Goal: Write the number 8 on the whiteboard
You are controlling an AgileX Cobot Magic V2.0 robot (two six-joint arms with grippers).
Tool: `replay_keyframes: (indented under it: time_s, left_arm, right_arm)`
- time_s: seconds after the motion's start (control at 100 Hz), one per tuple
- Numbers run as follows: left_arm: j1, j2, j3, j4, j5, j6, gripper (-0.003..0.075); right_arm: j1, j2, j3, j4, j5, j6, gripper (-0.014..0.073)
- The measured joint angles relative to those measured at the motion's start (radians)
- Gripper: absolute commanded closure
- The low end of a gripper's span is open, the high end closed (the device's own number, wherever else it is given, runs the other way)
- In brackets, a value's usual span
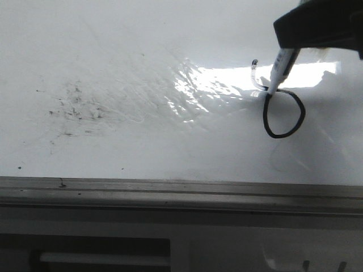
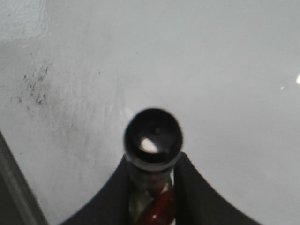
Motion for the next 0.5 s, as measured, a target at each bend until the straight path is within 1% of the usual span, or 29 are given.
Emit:
replay_keyframes:
  time_s: [0.18,0.5]
  left_arm:
    - [0.0,0.0,0.0,-0.006,0.0,0.0,0.0741]
    - [0.0,0.0,0.0,-0.008,0.0,0.0,0.0741]
  right_arm:
    - [-0.038,0.007,-0.039,0.0,-0.007,-0.006,0.0637]
    - [-0.023,0.069,-0.06,0.0,-0.072,-0.006,0.0637]
